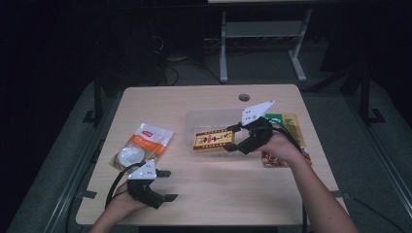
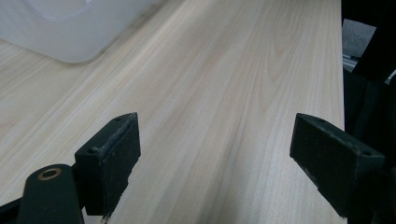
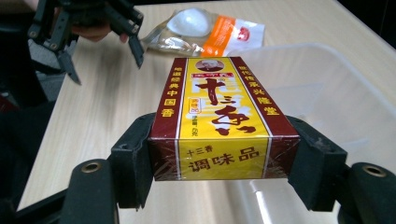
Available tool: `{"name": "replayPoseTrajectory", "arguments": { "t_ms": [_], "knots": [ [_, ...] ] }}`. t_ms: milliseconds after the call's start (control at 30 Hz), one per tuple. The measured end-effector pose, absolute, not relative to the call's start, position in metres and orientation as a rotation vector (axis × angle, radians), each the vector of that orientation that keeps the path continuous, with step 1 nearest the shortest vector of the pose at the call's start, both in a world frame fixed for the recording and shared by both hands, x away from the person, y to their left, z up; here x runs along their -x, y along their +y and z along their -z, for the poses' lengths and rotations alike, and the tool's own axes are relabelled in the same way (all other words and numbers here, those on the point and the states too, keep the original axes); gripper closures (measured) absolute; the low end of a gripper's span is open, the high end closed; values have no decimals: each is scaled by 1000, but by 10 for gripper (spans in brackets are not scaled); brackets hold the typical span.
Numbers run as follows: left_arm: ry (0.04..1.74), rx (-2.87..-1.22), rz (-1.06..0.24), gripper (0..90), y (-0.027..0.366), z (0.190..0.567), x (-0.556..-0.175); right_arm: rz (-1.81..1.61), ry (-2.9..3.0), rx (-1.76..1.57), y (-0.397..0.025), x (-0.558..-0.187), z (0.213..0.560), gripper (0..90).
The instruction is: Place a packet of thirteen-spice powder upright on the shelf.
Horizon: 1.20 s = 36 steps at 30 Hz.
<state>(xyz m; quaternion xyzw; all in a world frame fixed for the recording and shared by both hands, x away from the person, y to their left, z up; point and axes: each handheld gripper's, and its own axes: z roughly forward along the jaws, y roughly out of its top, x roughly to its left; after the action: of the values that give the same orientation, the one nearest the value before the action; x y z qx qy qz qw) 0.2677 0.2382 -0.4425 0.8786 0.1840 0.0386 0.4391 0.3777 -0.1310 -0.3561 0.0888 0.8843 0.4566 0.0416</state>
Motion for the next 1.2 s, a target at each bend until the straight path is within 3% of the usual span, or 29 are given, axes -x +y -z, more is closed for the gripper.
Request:
{"name": "replayPoseTrajectory", "arguments": {
  "t_ms": [667,1200],
  "knots": [
    [462,-2184,-88,159,238,443,-268,-1325,2674,-320,-119,-414,334,319],
    [453,-2192,-76,160,238,444,-269,-1214,2703,-304,-90,-438,345,317]
  ]
}}
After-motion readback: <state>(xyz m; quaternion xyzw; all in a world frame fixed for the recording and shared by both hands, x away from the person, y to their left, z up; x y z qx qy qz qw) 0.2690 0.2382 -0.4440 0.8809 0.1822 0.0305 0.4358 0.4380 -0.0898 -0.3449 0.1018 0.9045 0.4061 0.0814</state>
